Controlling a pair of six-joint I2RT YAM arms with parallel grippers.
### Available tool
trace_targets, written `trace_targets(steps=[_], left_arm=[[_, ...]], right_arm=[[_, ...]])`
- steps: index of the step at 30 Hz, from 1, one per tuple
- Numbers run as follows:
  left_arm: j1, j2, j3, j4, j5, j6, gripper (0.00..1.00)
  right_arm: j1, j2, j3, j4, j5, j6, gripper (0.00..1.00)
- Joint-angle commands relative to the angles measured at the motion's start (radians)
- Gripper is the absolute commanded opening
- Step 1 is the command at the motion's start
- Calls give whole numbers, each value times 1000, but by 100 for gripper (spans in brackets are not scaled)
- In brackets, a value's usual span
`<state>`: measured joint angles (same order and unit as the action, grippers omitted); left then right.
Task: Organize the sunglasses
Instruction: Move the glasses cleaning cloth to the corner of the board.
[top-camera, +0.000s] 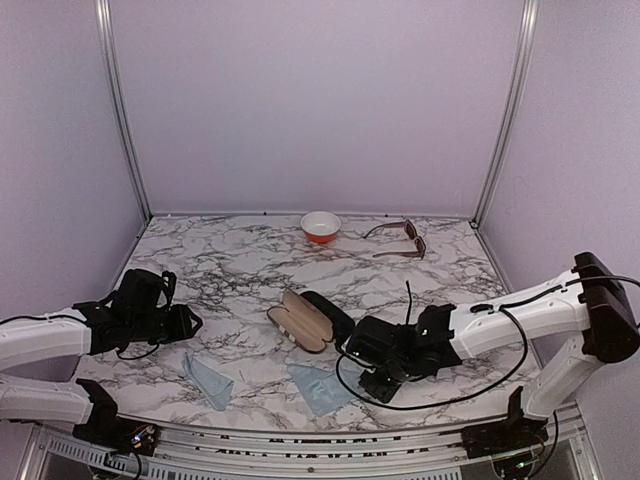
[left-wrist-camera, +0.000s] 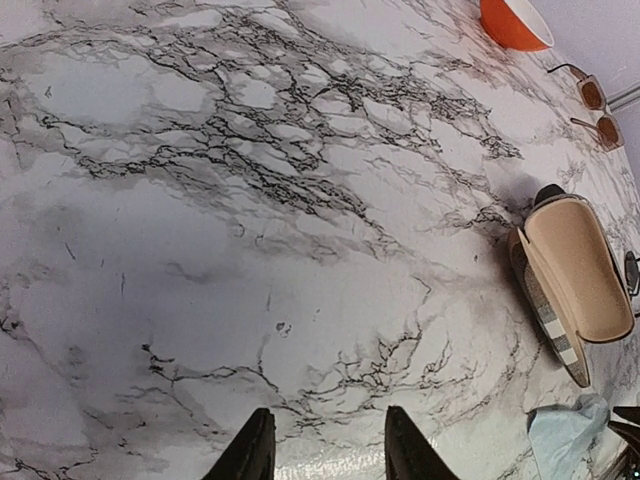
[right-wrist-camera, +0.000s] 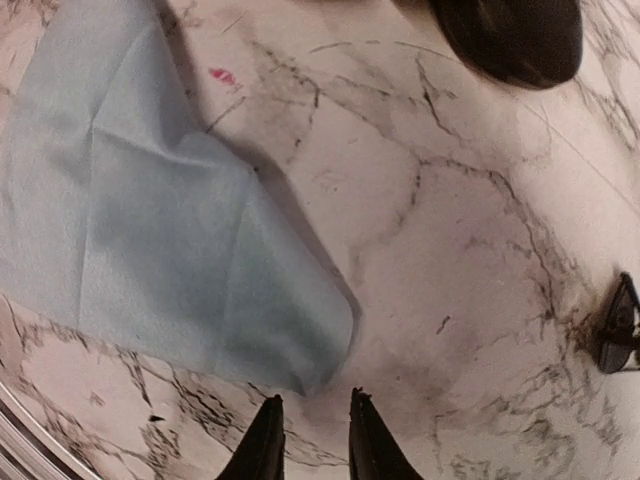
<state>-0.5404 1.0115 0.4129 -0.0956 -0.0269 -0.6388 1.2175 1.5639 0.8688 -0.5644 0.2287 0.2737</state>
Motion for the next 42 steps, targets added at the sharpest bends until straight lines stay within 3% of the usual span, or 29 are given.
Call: trace_targets(steps=[1, 4, 9, 20, 35, 42], left_arm=[[-8, 20, 7, 54, -11, 20, 38], [-10, 32, 9, 65, -13, 26, 38], [-9, 42, 7, 78, -13, 34, 38], [-9, 18, -21, 78, -14, 29, 38], [-9, 25, -28, 83, -12, 25, 38], [-9, 26, -36, 89, -13, 20, 38]], right_arm=[[13, -29, 72, -57, 33, 4, 30], [70, -18, 140, -45, 7, -4, 35], [141, 24, 212, 50, -92, -14, 35], [156, 185, 246, 107, -153, 13, 34], [163, 275, 253, 111, -159, 21, 35], [162, 310, 191, 112, -132, 32, 22]])
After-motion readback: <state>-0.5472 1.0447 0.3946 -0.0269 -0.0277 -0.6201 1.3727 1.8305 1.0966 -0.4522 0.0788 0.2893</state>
